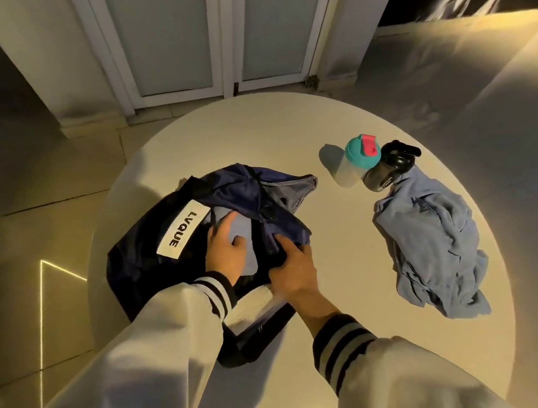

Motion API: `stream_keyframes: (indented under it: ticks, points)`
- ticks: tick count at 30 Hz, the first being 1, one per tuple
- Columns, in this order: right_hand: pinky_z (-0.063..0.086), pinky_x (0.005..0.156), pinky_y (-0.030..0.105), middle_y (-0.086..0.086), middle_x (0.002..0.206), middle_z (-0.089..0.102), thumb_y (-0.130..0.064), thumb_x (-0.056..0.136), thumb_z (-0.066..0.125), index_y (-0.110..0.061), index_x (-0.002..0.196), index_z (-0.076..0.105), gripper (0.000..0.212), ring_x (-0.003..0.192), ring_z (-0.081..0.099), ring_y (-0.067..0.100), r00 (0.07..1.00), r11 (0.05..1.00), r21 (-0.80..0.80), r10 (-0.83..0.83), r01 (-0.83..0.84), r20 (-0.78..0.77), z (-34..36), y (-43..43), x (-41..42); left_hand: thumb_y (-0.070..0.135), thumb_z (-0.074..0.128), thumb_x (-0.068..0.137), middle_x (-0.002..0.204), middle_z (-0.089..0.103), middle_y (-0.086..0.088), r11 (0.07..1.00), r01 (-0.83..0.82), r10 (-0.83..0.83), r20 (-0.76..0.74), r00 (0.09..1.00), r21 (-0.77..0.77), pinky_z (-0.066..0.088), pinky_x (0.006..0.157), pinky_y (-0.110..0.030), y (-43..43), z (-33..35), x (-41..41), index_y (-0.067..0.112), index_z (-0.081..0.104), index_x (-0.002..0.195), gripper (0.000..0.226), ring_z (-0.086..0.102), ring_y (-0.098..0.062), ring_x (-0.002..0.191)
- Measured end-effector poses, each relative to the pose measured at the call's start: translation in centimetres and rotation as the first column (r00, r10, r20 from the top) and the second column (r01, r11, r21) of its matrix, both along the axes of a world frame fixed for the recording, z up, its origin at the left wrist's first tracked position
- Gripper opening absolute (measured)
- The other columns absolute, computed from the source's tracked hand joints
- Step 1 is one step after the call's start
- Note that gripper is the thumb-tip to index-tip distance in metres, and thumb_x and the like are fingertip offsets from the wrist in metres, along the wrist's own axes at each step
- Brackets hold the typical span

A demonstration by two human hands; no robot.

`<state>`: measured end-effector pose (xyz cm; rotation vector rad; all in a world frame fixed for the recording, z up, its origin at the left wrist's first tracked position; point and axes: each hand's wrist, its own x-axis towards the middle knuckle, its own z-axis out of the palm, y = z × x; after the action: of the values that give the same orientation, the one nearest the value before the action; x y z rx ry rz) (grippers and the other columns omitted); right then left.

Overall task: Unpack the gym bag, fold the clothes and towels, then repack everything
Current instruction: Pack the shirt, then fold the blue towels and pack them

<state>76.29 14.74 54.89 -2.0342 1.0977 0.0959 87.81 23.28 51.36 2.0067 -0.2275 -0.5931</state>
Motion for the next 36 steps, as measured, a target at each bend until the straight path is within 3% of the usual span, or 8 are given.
stream_keyframes:
  ticks: [8,13,17,20,23,28,33,36]
  points:
    - [0.05,0.09,0.043,0.007,0.143,0.042,-0.01,0.086,0.056,-0.029,0.141,0.05,0.058,0.116,0.054,0.037,0.995,0.998,-0.068,0.017,-0.01,0.095,0.5,0.7,0.0,-0.002,0.057,0.095,0.157,0.027,0.0,0.965,-0.037,-0.014,-0.194,0.981,-0.259,0.035,0.108,-0.03,-2.2,0.2,-1.7,0.034,0.02,0.157,0.081,0.037,-0.017,0.137]
    - [0.047,0.095,0.04,0.008,0.139,0.047,-0.011,0.091,0.054,-0.027,0.141,0.052,0.053,0.118,0.053,0.034,0.994,0.997,-0.069,-0.015,0.022,0.104,0.5,0.3,-0.4,0.012,0.065,0.093,0.145,0.041,-0.014,0.987,-0.065,0.03,-0.232,0.972,-0.145,0.045,0.099,-0.039,-2.9,0.2,-2.0,0.036,0.002,0.157,0.094,0.052,-0.033,0.125]
    - [0.046,0.088,0.035,0.01,0.13,0.056,-0.012,0.091,0.054,-0.025,0.138,0.053,0.048,0.114,0.055,0.033,0.989,0.997,-0.051,-0.058,0.065,0.133,0.4,0.7,-0.6,0.029,0.07,0.088,0.139,0.042,-0.018,0.999,-0.036,0.044,-0.236,0.971,0.039,0.049,0.098,-0.05,-1.4,0.1,-2.6,0.036,0.017,0.149,0.081,0.053,-0.038,0.115]
    - [0.048,0.084,0.036,0.01,0.124,0.063,-0.01,0.093,0.049,-0.024,0.135,0.053,0.045,0.107,0.059,0.035,0.991,0.999,0.002,-0.049,0.049,0.128,0.5,0.9,-0.7,0.027,0.072,0.088,0.123,0.059,-0.016,1.0,-0.002,0.005,-0.33,0.944,0.007,0.053,0.092,-0.047,-0.7,-0.1,-2.9,0.03,0.023,0.144,0.075,0.063,-0.034,0.1]
    - [0.052,0.087,0.04,0.009,0.118,0.067,-0.008,0.094,0.047,-0.026,0.133,0.053,0.044,0.103,0.062,0.033,0.991,0.998,0.043,-0.053,0.048,0.122,0.5,0.7,-1.0,0.018,0.07,0.09,0.113,0.061,-0.019,0.996,-0.088,0.084,-0.23,0.97,-0.008,0.052,0.079,-0.041,-1.4,-0.1,-3.0,0.026,0.028,0.133,0.061,0.064,-0.034,0.09]
    - [0.054,0.087,0.048,0.01,0.109,0.069,-0.007,0.089,0.048,-0.031,0.129,0.052,0.046,0.096,0.063,0.034,0.984,0.991,0.091,-0.107,0.094,0.141,0.6,0.3,-1.4,-0.003,0.059,0.09,0.114,0.06,-0.025,0.994,-0.076,0.053,-0.262,0.964,-0.078,0.051,0.081,-0.041,-3.6,-0.3,-3.3,0.018,0.033,0.124,0.048,0.062,-0.036,0.094]
    - [0.054,0.085,0.049,0.011,0.11,0.068,-0.008,0.09,0.048,-0.034,0.131,0.045,0.049,0.095,0.064,0.035,0.987,0.993,0.091,-0.091,0.079,0.131,0.1,0.1,-1.6,0.012,0.074,0.085,0.131,0.055,-0.014,0.972,-0.191,0.127,-0.375,0.918,-0.137,0.048,0.091,-0.035,-3.1,-0.8,-2.4,0.023,0.03,0.144,0.075,0.06,-0.031,0.109]
    - [0.055,0.084,0.048,0.011,0.113,0.068,-0.014,0.094,0.048,-0.038,0.134,0.043,0.047,0.094,0.064,0.035,0.99,0.996,0.069,-0.065,0.057,0.129,-0.3,-0.3,-1.4,0.049,0.092,0.054,0.136,0.056,-0.007,0.939,-0.3,0.181,-0.497,0.848,-0.169,0.049,0.103,-0.044,-4.1,-3.0,-0.7,0.03,0.037,0.147,0.109,0.06,-0.03,0.118]
